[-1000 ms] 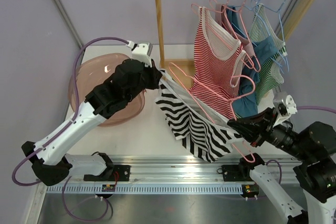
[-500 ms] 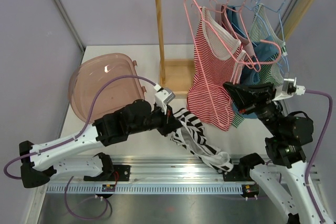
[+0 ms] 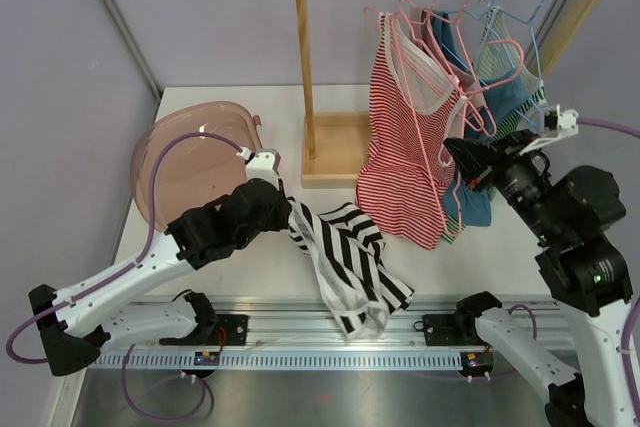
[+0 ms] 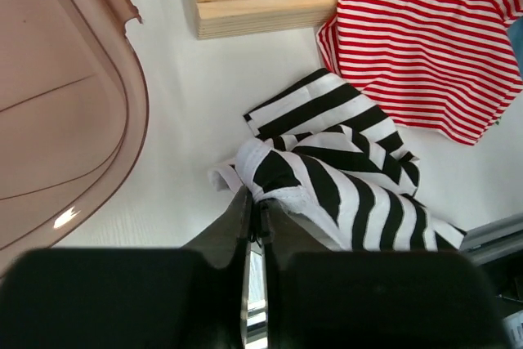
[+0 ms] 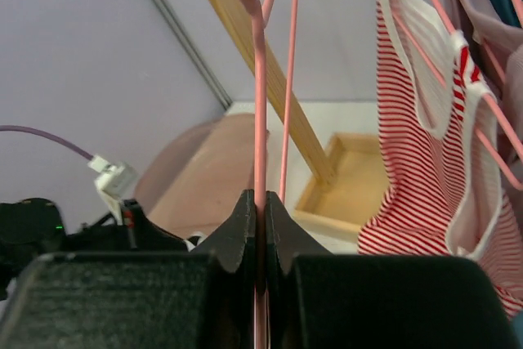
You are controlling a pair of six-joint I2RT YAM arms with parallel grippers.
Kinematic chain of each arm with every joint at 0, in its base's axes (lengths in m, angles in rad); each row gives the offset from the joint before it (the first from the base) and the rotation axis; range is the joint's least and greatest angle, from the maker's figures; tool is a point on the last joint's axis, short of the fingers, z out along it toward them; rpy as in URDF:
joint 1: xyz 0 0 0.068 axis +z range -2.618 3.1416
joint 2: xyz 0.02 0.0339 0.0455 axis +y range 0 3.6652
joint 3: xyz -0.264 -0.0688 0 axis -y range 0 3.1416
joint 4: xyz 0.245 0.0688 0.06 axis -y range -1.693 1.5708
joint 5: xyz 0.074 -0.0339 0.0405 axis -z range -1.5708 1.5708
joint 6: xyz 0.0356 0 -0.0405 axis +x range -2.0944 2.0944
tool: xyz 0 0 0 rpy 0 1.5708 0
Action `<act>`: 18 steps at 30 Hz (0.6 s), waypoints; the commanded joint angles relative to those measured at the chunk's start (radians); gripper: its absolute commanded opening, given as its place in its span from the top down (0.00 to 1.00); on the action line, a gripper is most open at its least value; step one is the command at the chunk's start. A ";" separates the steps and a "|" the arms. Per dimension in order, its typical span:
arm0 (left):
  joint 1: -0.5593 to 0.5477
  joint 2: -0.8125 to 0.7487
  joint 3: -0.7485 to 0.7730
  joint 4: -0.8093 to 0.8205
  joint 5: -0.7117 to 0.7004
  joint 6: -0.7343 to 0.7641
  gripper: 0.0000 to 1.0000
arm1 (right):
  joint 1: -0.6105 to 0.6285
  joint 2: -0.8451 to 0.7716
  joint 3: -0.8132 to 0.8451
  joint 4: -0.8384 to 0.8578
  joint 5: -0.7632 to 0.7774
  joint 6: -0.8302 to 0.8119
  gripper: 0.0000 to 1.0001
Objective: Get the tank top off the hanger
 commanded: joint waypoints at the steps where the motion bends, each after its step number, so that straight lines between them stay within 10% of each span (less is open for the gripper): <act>1: -0.001 -0.044 0.008 0.066 0.046 0.046 0.79 | 0.004 0.142 0.131 -0.204 0.086 -0.088 1.00; 6: -0.007 -0.060 0.031 0.076 0.155 0.088 0.01 | 0.005 0.309 0.291 -0.250 0.126 -0.111 1.00; 18: -0.186 -0.077 0.038 -0.052 -0.036 0.056 0.01 | 0.043 0.713 0.803 -0.357 0.155 -0.187 1.00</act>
